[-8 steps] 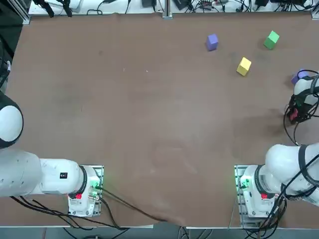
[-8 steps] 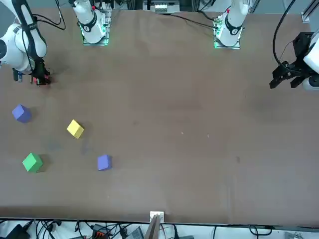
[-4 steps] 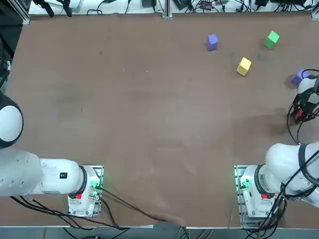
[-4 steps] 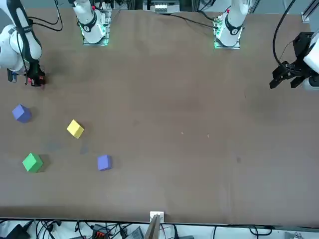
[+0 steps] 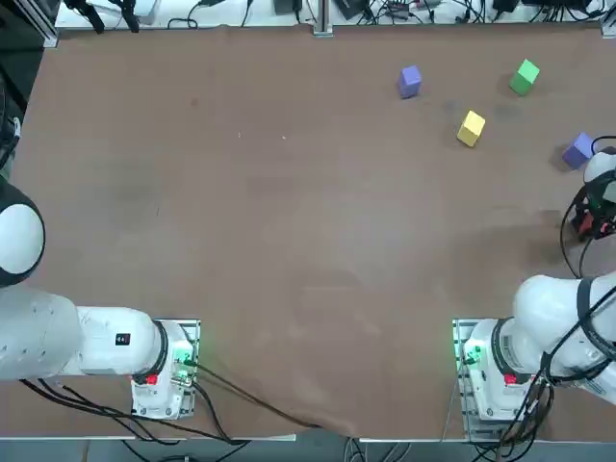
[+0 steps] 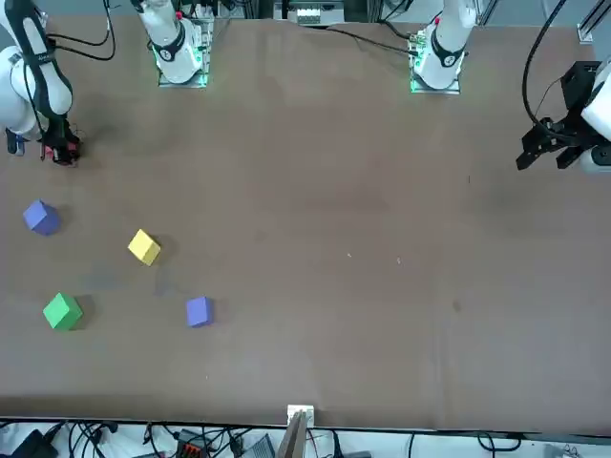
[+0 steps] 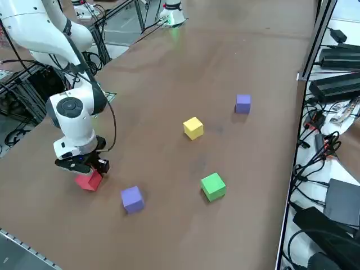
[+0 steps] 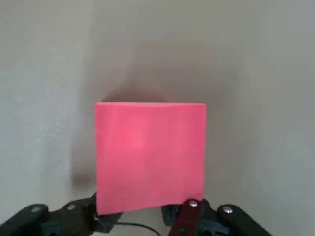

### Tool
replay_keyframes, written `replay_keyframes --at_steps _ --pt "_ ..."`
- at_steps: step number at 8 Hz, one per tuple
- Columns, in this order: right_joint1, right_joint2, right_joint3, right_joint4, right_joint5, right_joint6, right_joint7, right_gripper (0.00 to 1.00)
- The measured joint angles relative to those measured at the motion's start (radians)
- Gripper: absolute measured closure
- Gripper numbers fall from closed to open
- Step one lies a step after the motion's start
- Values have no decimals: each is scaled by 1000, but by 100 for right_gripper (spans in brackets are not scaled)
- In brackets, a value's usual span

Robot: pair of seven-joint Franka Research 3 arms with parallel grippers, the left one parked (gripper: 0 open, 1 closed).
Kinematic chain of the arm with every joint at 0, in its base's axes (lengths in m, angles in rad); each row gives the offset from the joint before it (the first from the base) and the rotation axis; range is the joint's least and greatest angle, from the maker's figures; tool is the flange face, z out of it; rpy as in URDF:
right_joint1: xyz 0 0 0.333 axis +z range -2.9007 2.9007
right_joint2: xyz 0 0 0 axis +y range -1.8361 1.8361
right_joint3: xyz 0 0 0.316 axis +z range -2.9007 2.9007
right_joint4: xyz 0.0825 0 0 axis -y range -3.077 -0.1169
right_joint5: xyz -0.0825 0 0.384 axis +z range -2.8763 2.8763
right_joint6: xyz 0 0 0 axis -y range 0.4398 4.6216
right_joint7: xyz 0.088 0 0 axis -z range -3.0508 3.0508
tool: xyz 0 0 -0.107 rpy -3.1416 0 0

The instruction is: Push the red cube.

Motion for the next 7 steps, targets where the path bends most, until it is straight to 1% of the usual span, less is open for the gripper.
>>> replay_keyframes --at_steps 2,3,6,7 --pt "-14 2 0 4 -10 0 -14 50" --pt "-15 2 0 5 -12 0 -25 41" --pt "-14 -6 16 14 -14 -40 -35 33" --pt "-9 -20 20 19 -14 -74 -36 15"
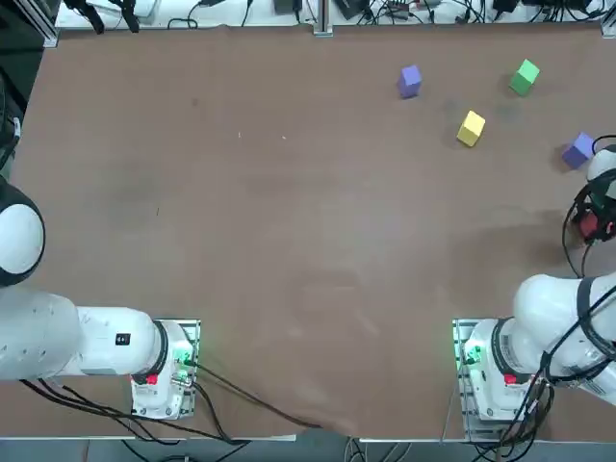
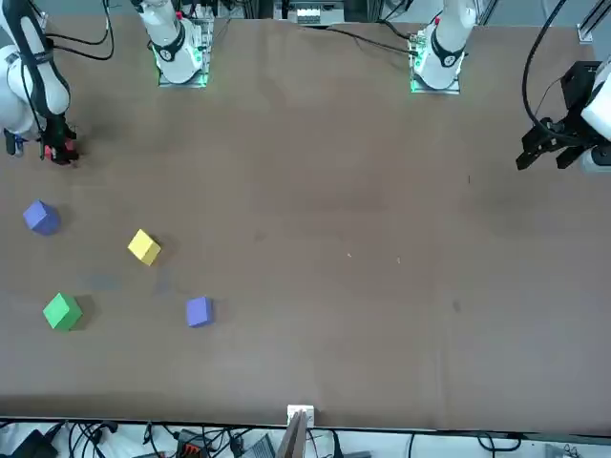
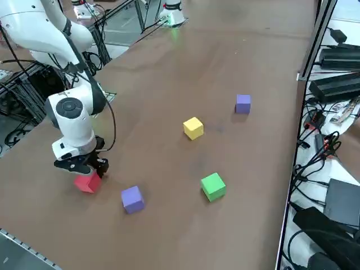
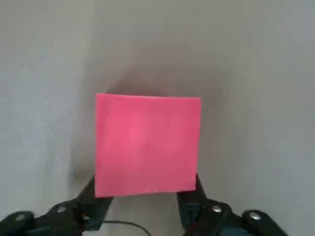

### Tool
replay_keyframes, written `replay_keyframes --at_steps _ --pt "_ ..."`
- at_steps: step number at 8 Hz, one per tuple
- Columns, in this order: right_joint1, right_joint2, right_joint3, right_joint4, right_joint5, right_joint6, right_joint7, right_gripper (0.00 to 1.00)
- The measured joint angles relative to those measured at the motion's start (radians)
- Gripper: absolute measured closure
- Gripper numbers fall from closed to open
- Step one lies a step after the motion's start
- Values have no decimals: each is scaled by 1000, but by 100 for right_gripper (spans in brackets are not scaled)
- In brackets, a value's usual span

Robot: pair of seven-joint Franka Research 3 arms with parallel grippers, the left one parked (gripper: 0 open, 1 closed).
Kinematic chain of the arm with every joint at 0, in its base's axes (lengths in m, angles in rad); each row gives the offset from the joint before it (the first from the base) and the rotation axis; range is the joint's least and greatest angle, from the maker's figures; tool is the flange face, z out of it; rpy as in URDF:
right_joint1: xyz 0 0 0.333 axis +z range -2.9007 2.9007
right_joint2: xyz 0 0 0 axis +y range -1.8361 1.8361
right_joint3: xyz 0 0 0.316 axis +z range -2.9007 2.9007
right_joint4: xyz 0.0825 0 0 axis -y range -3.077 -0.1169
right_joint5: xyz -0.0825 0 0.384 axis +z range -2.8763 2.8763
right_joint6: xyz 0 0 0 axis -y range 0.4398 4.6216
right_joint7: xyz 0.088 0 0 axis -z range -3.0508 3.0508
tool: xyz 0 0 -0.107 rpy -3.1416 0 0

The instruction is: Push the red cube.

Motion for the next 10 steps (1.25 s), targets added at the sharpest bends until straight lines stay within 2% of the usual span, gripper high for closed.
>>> replay_keyframes --at_steps 1,2,4,6,7,10 --pt "11 -26 11 4 0 -65 -1 0" --pt "25 -60 35 6 0 -133 -1 0" --pt "63 -144 108 8 6 -246 -1 0" --pt "140 -208 193 9 36 -294 -4 0" --pt "194 -223 218 19 41 -300 -9 0" --pt "349 -225 230 93 54 -334 -135 0"
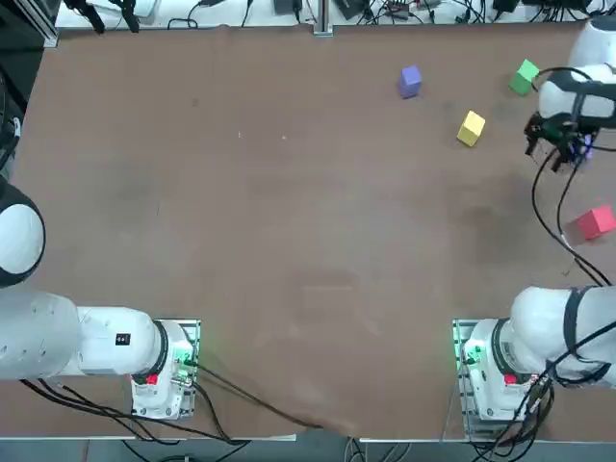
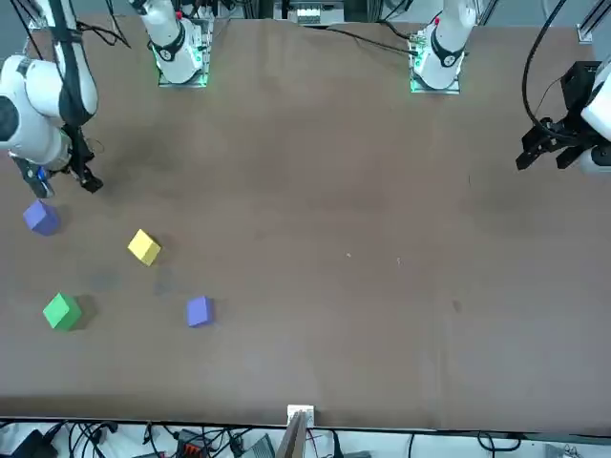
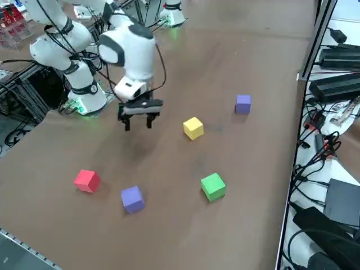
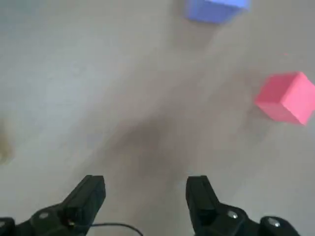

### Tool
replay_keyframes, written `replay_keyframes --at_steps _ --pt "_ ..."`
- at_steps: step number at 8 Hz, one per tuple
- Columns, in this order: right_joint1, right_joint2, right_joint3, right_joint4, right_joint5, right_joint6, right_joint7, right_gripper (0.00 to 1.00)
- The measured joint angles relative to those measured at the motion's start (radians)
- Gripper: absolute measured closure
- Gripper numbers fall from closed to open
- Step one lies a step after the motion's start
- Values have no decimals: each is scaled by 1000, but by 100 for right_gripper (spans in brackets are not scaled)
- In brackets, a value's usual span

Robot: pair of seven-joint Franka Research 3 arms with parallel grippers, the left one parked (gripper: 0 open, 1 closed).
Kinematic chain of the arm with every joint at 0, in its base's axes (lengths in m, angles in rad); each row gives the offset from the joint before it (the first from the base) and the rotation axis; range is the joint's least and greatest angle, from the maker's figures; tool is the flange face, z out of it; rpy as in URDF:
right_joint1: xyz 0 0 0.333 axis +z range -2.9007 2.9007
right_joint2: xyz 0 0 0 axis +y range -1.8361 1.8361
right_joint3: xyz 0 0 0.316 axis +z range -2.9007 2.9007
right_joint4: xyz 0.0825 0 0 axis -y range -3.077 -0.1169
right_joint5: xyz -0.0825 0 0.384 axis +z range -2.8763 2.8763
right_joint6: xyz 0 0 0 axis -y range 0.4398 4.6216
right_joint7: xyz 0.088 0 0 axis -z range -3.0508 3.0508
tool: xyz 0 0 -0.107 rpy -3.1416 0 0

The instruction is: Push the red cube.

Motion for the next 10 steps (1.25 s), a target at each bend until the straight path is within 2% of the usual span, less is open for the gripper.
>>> replay_keyframes --at_steps 1,3,5,7,10 --pt "44 3 1 39 45 -27 -65 0" --pt "114 33 2 185 133 -154 -211 0" --pt "161 68 3 328 148 -245 -328 0" --pt "190 75 3 412 174 -274 -449 0" --pt "220 71 4 560 204 -404 -666 0"
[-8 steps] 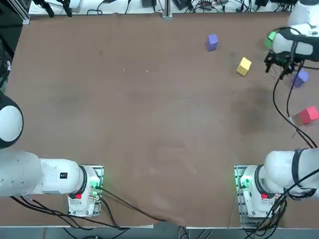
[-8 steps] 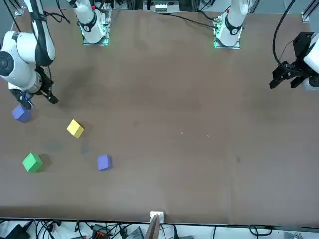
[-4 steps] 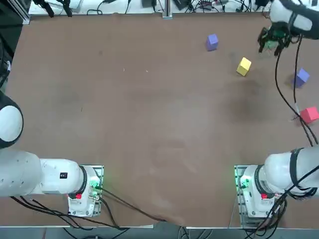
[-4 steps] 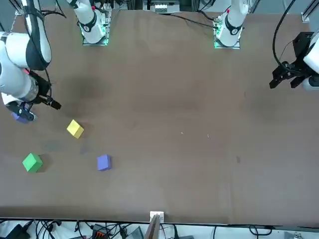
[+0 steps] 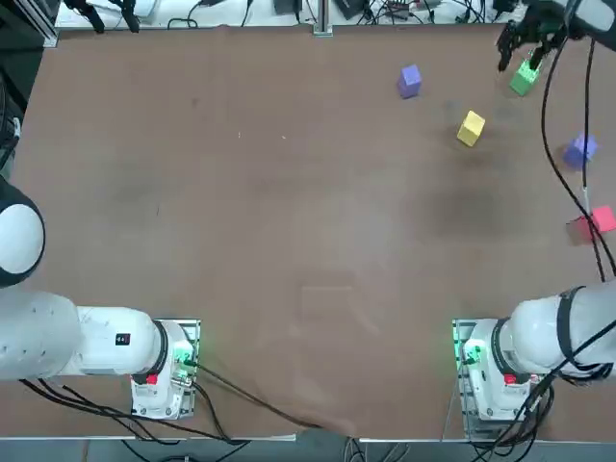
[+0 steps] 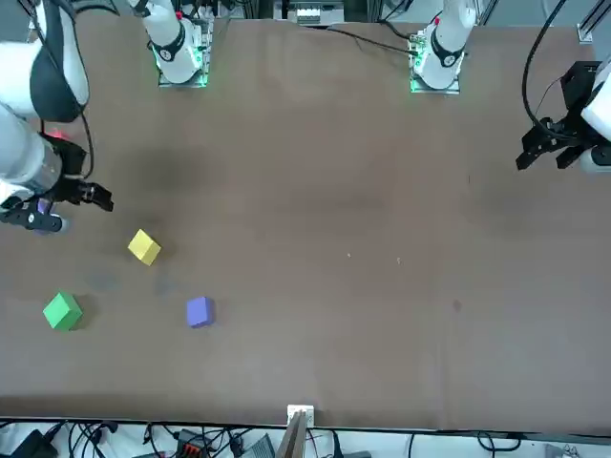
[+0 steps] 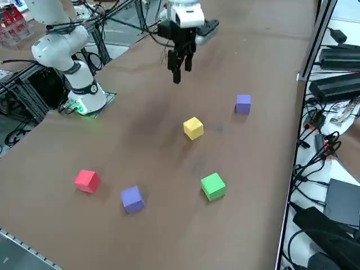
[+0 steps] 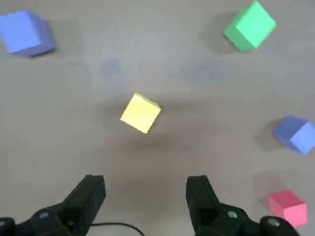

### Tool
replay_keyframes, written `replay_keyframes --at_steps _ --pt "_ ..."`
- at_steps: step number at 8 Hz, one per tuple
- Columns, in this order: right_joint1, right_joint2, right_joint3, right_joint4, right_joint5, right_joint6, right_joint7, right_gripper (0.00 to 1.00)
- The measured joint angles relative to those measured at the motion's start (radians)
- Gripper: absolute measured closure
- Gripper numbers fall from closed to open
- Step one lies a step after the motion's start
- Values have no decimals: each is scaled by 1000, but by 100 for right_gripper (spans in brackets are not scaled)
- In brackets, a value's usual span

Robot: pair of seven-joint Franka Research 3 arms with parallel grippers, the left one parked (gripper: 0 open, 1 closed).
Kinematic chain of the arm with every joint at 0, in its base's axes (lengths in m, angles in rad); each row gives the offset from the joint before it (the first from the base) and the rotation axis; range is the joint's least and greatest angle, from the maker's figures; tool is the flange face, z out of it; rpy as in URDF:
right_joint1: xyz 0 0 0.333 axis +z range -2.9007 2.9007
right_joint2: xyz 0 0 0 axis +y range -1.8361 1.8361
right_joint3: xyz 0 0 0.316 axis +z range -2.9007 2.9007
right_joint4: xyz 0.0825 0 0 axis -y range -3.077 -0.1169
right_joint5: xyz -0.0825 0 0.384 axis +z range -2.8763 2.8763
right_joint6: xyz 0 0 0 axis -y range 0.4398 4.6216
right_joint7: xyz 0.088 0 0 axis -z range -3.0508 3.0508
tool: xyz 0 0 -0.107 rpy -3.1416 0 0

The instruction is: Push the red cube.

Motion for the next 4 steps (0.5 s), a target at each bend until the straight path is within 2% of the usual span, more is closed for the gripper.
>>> replay_keyframes --at_steps 2,4 --pt "14 -2 0 110 77 -45 -33 0" --pt "35 -11 -10 174 91 -98 -33 0"
